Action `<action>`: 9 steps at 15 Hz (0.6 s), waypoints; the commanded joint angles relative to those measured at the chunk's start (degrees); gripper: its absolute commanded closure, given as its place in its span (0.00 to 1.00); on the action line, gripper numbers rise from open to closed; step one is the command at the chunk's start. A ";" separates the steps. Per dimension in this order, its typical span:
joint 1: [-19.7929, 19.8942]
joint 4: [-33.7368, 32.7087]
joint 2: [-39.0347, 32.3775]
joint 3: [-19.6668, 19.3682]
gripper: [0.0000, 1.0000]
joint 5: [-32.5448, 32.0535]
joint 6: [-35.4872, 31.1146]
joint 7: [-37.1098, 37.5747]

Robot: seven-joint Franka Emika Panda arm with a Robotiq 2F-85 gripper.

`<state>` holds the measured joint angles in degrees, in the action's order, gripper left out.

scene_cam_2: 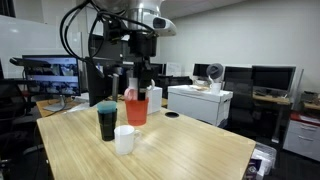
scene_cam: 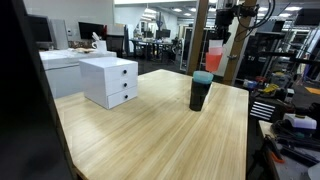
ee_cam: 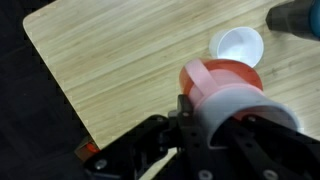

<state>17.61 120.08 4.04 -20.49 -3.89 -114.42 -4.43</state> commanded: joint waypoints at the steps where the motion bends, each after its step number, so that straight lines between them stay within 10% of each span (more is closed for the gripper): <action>1: 1.93 3.12 -0.16 -0.84 0.94 0.19 -4.30 3.37; 9: 3.32 10.06 -1.92 -2.04 0.94 0.62 -12.48 6.96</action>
<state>20.29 128.33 2.16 -22.90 -3.88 -124.63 1.03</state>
